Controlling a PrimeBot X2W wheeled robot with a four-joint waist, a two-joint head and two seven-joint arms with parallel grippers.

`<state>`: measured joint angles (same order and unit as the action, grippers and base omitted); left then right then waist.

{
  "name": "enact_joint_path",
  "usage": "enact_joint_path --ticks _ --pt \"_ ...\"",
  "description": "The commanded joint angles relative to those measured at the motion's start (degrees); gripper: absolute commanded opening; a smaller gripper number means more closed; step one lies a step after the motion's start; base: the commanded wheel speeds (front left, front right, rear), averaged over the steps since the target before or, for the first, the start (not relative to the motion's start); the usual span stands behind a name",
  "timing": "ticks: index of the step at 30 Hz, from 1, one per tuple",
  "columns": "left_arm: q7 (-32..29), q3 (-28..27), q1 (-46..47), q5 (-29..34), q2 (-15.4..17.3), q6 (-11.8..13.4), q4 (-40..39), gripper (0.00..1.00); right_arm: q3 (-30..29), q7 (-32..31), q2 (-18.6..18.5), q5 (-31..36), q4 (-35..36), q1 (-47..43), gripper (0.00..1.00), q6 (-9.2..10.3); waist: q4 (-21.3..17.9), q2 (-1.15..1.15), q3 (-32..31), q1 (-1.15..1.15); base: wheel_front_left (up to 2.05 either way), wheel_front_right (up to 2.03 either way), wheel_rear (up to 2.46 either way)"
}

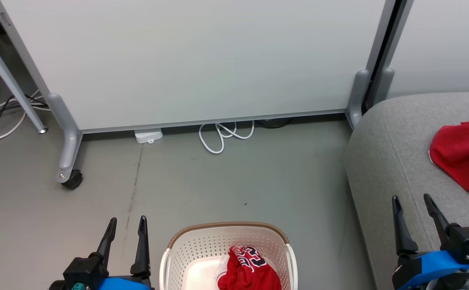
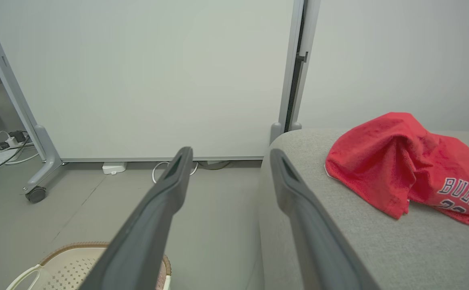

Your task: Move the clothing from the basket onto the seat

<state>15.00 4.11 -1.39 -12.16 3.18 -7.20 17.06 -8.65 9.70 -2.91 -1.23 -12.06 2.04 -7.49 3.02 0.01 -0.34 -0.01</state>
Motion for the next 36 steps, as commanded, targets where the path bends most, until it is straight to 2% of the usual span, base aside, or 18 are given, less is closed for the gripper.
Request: enact_joint_path --ticks 1,10,27,36 --pt "0.3 -0.2 -0.4 -0.2 0.0 -0.4 0.2 1.0 0.0 0.0 0.0 -0.3 0.2 -1.1 1.0 -0.02 0.6 -0.01 -0.4 0.01 0.0 0.0 0.0" --pt "0.3 -1.0 0.2 -0.7 1.2 -0.4 2.1 1.0 1.6 0.1 0.0 -1.7 0.6 -2.4 1.0 -0.02 0.9 -0.01 -0.4 0.01 0.0 0.0 0.0" --pt "0.3 -0.5 1.3 -0.5 1.2 -0.4 2.3 1.0 2.7 0.8 0.0 -3.7 -0.5 -1.4 1.0 -0.02 0.2 -0.01 1.0 0.01 0.0 0.0 0.0" --pt "0.3 -0.5 2.7 -0.8 1.2 -0.4 3.3 1.0 4.3 1.1 0.0 -3.7 1.0 0.5 1.0 -0.02 -2.6 -0.01 4.5 0.01 0.0 0.0 0.0"
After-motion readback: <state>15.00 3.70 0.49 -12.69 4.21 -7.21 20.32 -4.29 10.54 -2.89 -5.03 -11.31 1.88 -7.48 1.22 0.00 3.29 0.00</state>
